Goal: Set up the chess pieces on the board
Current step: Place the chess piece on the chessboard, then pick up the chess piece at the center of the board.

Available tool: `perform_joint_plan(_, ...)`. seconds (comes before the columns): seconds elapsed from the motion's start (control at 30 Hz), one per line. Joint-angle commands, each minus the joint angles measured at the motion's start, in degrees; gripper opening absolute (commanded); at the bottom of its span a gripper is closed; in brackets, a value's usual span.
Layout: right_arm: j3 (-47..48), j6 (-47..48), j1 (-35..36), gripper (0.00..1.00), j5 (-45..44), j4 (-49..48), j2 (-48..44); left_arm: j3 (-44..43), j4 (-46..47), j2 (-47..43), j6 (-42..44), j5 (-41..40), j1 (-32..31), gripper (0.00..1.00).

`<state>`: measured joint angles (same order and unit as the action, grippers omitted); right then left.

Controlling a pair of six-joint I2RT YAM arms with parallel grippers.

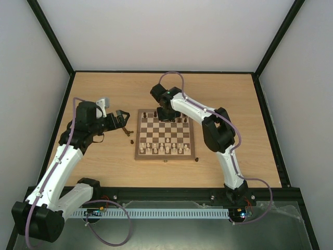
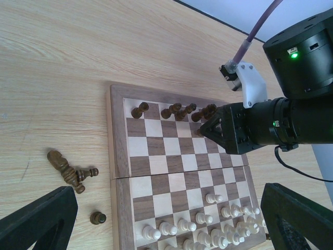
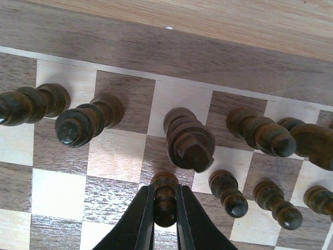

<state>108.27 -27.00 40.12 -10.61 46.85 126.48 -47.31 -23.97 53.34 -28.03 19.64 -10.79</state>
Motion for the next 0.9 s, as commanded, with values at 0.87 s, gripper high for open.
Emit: perform_joint_plan(0.87,-10.12,0.55,3.2,0.43,3.74,1.65,-20.37,-1.8,-1.46,-0.59,0.69,-0.71,0.5,0.99)
